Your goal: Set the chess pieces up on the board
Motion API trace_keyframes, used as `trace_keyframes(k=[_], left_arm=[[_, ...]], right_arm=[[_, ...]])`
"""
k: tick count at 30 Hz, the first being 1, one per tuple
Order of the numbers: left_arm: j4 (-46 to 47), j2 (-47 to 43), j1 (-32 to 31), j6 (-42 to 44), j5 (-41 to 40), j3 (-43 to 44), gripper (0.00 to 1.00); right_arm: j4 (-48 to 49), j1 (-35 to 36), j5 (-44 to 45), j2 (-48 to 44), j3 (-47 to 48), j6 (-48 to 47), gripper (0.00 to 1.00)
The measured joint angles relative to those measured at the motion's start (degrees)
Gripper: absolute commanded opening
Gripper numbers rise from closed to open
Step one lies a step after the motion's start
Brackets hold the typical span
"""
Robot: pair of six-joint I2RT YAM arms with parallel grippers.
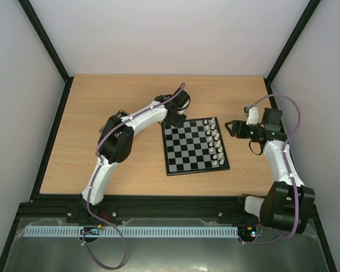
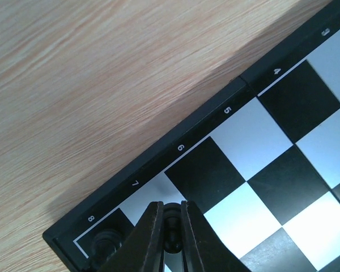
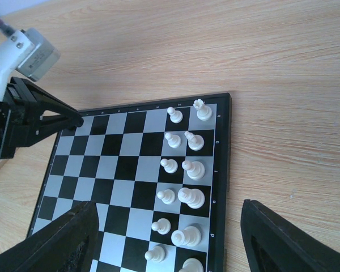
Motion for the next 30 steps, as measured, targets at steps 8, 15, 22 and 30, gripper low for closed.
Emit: trace_keyframes(k=[8, 15, 22, 30], left_arm=[[-1.01, 1.62, 0.0, 0.0, -0.68, -0.02, 0.02], [-1.29, 1.66, 0.0, -0.04, -2.1, -0.02, 0.03], [-1.27, 1.68, 0.0, -0.07, -2.54, -0.02, 0.08], [-1.25, 1.95, 0.0, -0.24, -2.43, -0.02, 0.12]], right_arm=[[0.0, 0.0, 0.0, 0.0, 0.0, -0.02, 0.7], [0.0, 0.0, 0.02, 0.0, 0.0, -0.02, 0.7], [0.0, 0.0, 0.0, 0.0, 0.0, -0.02, 0.7], [0.0, 0.0, 0.0, 0.0, 0.0, -0.2, 0.7]])
